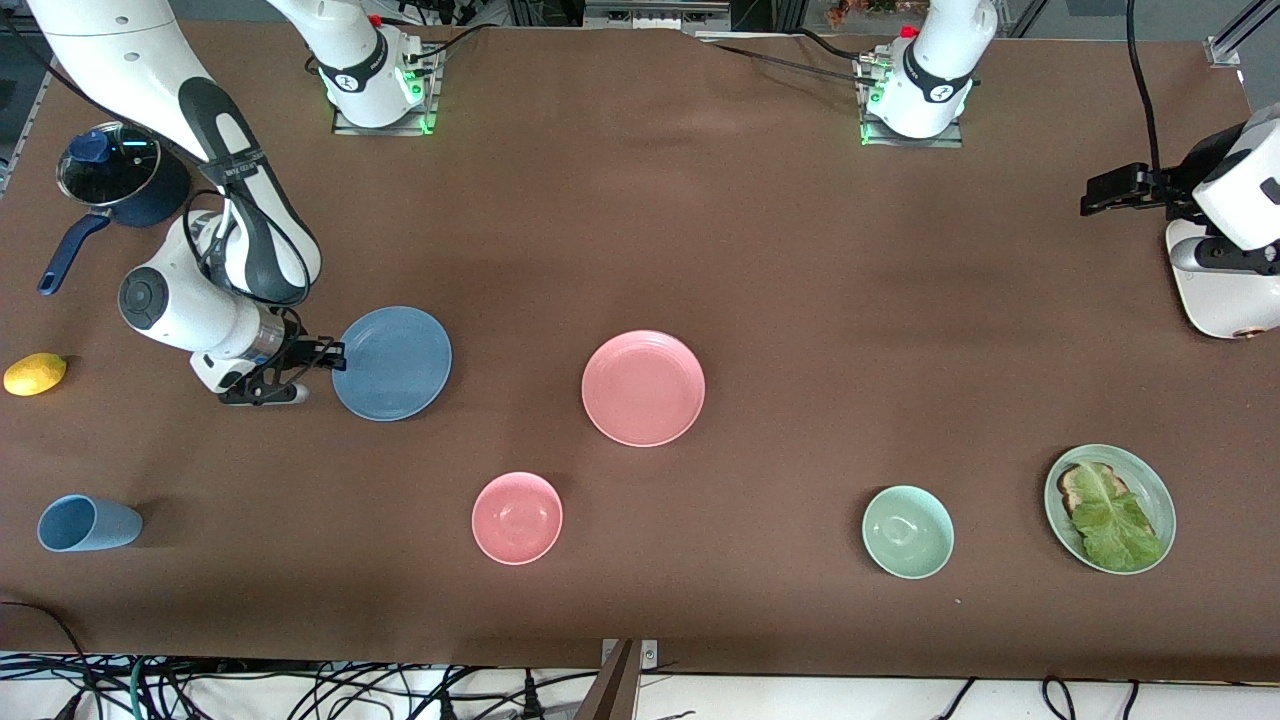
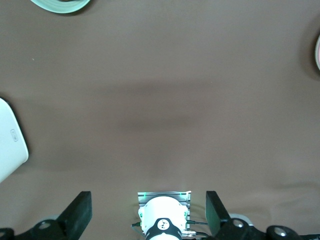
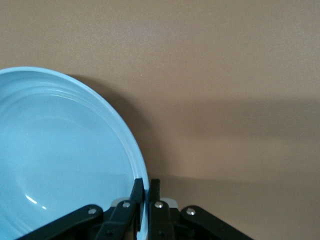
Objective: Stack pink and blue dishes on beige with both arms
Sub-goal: 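Close the right gripper on the blue plate's rim, then carry the blue plate with the right gripper onto the pink plate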
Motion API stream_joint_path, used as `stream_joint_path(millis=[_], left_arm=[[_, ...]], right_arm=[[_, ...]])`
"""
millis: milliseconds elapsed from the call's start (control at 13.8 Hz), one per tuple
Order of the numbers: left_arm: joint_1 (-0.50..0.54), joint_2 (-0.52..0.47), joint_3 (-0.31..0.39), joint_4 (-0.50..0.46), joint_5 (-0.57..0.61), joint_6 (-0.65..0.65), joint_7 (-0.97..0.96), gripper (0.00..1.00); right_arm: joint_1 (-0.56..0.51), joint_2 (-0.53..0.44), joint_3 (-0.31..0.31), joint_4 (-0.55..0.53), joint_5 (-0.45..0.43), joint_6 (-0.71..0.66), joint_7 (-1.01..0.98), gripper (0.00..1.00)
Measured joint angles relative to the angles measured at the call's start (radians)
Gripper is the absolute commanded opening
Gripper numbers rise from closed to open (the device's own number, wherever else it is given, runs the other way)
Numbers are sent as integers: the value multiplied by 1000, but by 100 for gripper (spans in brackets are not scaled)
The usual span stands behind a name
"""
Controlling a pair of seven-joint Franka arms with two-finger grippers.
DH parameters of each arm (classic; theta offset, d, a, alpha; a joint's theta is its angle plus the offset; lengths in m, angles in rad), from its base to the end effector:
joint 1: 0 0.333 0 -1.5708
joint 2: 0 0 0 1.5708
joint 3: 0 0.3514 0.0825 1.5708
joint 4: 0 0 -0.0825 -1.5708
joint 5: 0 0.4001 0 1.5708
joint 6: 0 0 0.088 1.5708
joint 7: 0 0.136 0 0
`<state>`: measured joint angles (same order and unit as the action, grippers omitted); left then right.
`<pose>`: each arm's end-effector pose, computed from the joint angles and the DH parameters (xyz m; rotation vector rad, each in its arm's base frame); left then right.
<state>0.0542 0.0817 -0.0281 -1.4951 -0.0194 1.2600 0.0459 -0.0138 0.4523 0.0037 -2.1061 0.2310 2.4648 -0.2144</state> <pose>0.5526 0.0121 0.6000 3.0699 -0.0354 -0.4888 0.5923 -0.0022 0.1811 -2.9921 -0.0252 0.1157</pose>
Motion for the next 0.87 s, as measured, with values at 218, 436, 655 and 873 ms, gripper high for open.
stream_joint_path(millis=[218,436,655,873], left_arm=[[28,0,2,-2,-20,0,0,100],[27,-6,-1,-7,-21,0,0,100],[24,-10,-4,-14,-21,0,0,100],[24,-10,-5,-18,-21,0,0,100]], right_arm=[[0,-2,2,17,1,-7,0,0],[1,-20,12,91,45,-148,7,0],[2,-43,25,217,81,-378,100,0],[3,-53,109,299,86,-454,292,0]])
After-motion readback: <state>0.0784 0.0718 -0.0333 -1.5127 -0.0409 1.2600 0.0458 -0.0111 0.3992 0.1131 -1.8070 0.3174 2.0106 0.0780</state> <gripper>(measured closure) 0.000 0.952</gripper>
